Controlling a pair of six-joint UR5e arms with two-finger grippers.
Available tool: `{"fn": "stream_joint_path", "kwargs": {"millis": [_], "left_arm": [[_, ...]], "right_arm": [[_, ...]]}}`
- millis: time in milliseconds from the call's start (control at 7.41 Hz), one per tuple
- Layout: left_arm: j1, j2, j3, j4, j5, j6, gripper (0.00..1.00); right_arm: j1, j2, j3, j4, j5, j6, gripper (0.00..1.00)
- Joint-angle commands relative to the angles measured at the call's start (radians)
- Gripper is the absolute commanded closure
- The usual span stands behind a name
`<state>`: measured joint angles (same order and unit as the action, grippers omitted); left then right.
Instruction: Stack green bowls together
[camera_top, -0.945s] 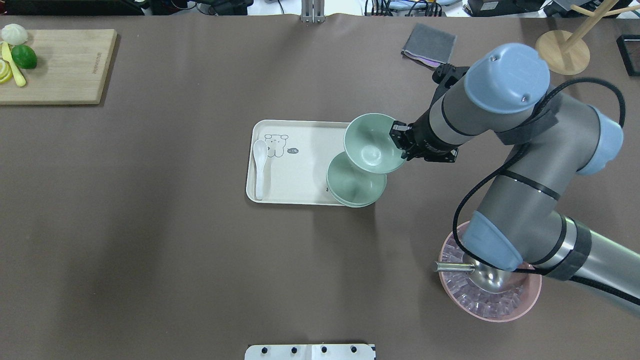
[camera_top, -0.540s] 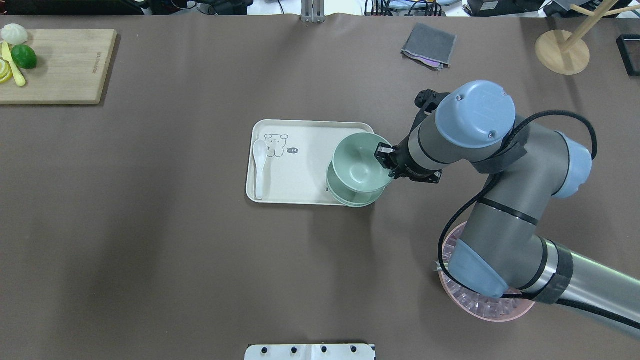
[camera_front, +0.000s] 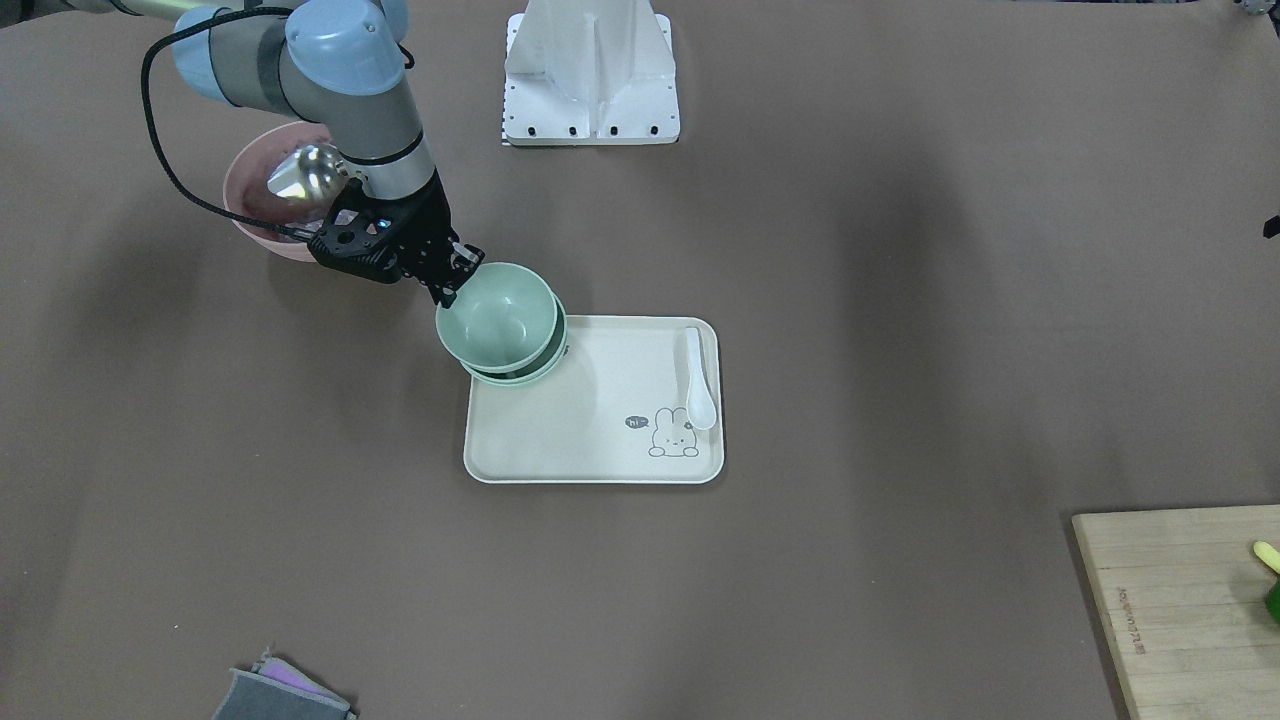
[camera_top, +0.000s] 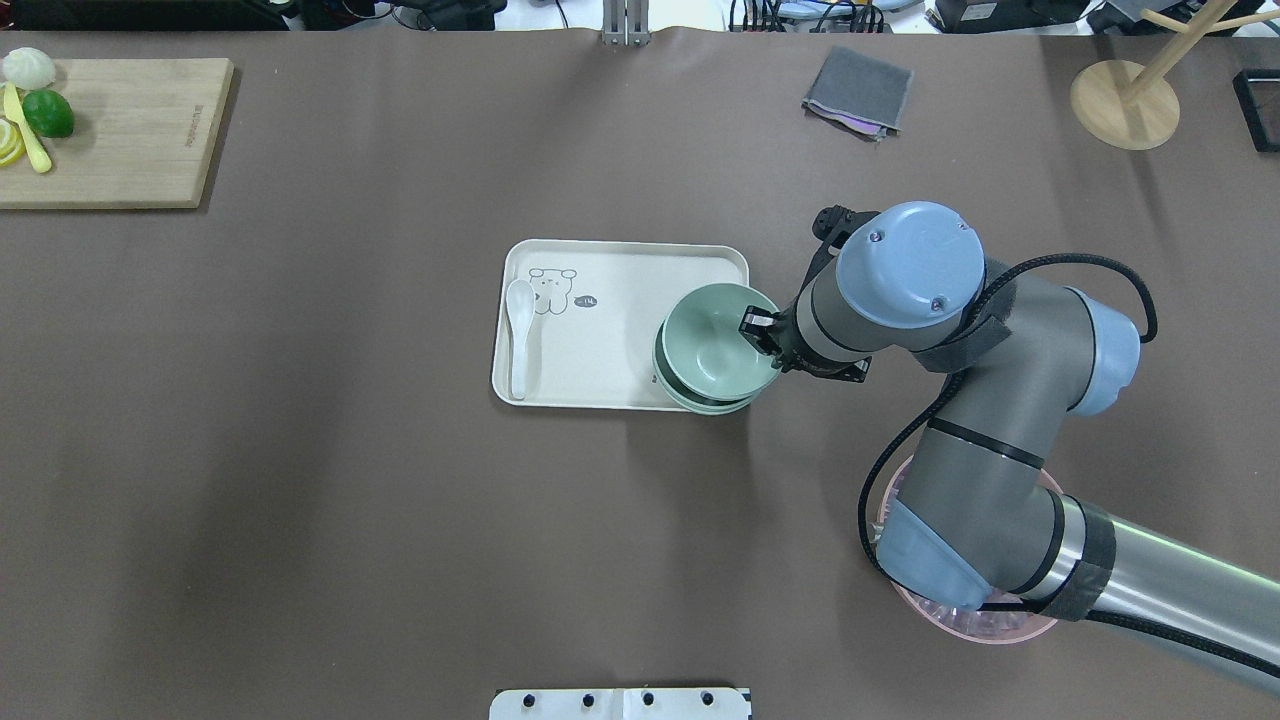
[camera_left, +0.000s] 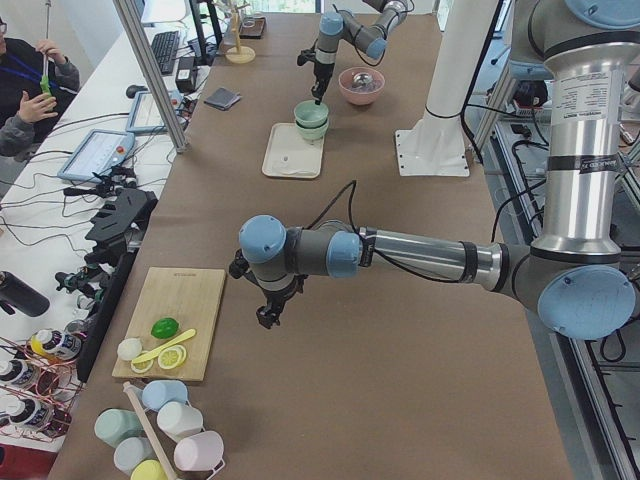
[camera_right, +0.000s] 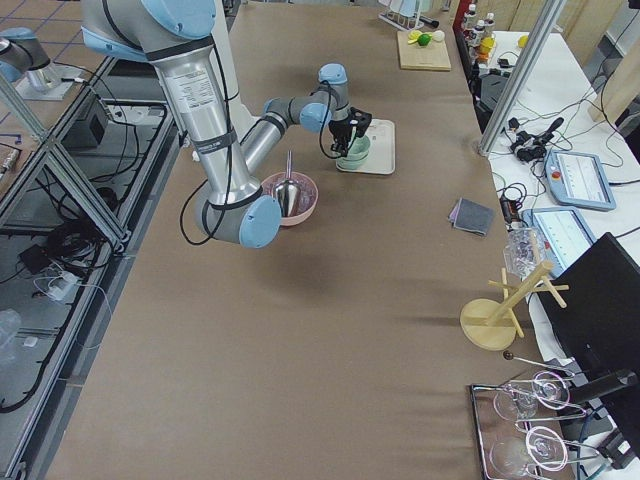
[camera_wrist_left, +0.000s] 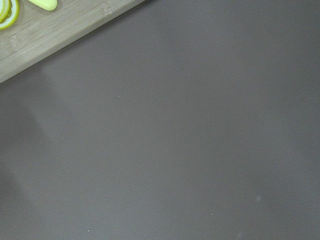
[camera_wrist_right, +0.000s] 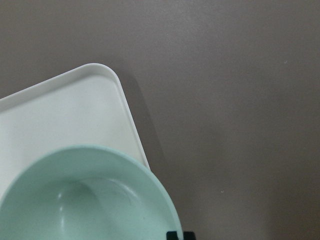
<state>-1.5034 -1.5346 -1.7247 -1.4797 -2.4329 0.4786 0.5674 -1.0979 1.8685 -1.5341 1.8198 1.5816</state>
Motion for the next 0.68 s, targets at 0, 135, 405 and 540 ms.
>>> {"fn": "stream_joint_path", "kwargs": {"millis": [0, 135, 405, 540], "left_arm": [[0.0, 0.007, -0.007, -0.001, 0.0, 0.0, 0.02], [0.0, 0.008, -0.009, -0.002, 0.0, 0.0, 0.02], [0.0, 0.017, -0.013, -0.002, 0.0, 0.0, 0.02], [-0.001, 0.019, -0.015, -0.002, -0.003, 0.0, 0.02]], "right_arm": [[-0.009, 0.015, -0.026, 0.0, -0.01, -0.002, 1.0], [-0.012, 0.018, -0.026, 0.002, -0.013, -0.003, 1.0], [-0.018, 0.021, -0.028, 0.0, -0.016, -0.003, 1.0], [-0.021, 0.024, -0.028, 0.0, -0.017, -0.002, 1.0]]}}
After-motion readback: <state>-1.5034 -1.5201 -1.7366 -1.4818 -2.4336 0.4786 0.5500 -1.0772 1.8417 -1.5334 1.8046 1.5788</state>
